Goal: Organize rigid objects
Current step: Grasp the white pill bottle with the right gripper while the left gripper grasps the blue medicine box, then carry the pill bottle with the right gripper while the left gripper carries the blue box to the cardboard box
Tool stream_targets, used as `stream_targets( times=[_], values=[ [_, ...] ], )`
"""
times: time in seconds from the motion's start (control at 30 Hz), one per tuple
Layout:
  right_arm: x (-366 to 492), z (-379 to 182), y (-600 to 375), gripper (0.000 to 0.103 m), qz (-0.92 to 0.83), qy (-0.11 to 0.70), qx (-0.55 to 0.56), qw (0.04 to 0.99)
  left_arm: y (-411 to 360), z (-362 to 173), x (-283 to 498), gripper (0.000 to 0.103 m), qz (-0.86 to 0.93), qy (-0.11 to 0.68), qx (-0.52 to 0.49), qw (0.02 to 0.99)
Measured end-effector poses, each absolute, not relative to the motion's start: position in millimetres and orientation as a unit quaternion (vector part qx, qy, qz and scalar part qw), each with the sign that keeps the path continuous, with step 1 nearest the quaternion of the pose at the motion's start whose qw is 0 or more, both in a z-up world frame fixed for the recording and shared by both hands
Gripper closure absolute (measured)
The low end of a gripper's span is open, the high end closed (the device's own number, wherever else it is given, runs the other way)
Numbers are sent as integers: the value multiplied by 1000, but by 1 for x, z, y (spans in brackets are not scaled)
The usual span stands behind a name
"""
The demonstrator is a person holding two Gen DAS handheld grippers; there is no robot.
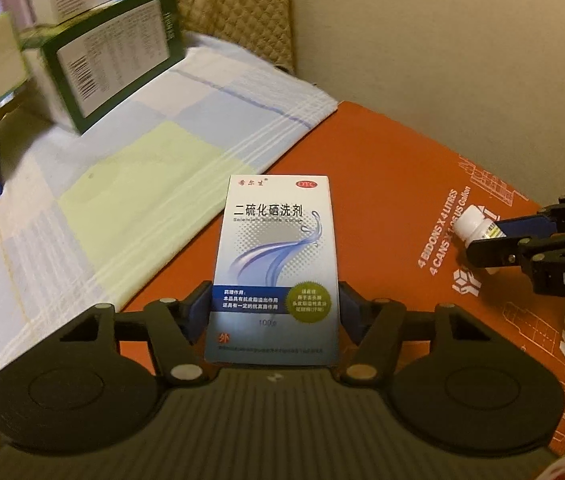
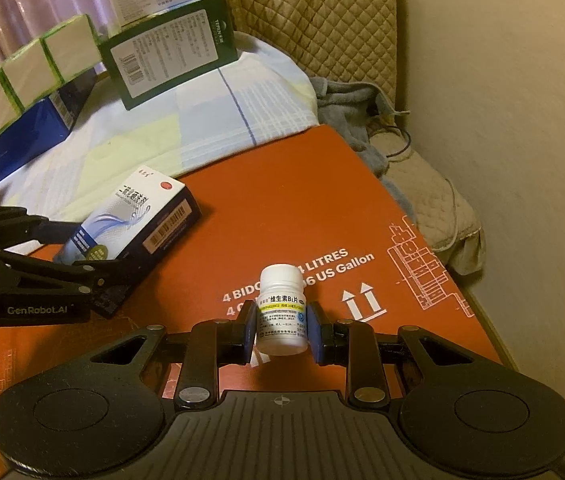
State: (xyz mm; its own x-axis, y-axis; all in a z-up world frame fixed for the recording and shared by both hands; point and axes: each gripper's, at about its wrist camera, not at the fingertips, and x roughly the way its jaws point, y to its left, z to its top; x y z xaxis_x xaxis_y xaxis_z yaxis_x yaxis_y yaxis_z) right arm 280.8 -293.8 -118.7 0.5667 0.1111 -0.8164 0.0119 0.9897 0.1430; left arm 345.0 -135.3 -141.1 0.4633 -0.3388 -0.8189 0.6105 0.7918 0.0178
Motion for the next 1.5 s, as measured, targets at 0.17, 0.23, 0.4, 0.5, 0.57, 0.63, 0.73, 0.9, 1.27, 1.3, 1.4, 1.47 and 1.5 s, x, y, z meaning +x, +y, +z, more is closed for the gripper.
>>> stream_targets(
  times=[0.17, 0.23, 0.4, 0.5, 0.57, 0.63, 0.73, 0.9, 1.27, 1.3, 1.4, 1.47, 1.5],
  values=[
    [279, -115, -287, 79, 42, 462, 64, 883, -114, -141, 327, 42, -250, 444, 137, 850],
    [277, -114, -283, 79, 49, 462, 63, 883, -103, -141, 315, 42, -235, 447, 127, 854],
    [270, -112, -274, 79, 68, 464, 59, 881, -70, -138, 281, 42, -196, 457, 107, 861],
    [263, -112, -267, 79, 84, 466, 55, 879, -50, -136, 257, 42, -174, 468, 91, 862],
    [258, -111, -263, 79, 94, 468, 53, 877, -38, -134, 242, 42, -162, 475, 82, 861],
    [253, -111, -258, 79, 104, 469, 50, 875, -29, -133, 228, 42, -152, 485, 74, 858],
    [246, -112, -249, 79, 120, 472, 44, 872, -22, -132, 213, 42, -149, 499, 63, 851],
    [237, -110, -237, 79, 142, 473, 35, 869, -25, -128, 211, 35, -147, 499, 62, 852],
    [222, -102, -225, 79, 155, 463, 23, 872, -39, -134, 233, 42, -152, 491, 82, 854],
    [221, -101, -225, 79, 155, 462, 23, 873, -38, -132, 231, 42, -154, 487, 77, 856],
    [218, -97, -222, 79, 155, 460, 22, 874, -32, -125, 224, 42, -155, 480, 66, 861],
    [217, -95, -219, 79, 159, 458, 21, 874, -27, -117, 220, 42, -153, 474, 58, 865],
    [216, -94, -216, 79, 162, 456, 20, 875, -23, -112, 217, 42, -152, 470, 53, 868]
  ],
)
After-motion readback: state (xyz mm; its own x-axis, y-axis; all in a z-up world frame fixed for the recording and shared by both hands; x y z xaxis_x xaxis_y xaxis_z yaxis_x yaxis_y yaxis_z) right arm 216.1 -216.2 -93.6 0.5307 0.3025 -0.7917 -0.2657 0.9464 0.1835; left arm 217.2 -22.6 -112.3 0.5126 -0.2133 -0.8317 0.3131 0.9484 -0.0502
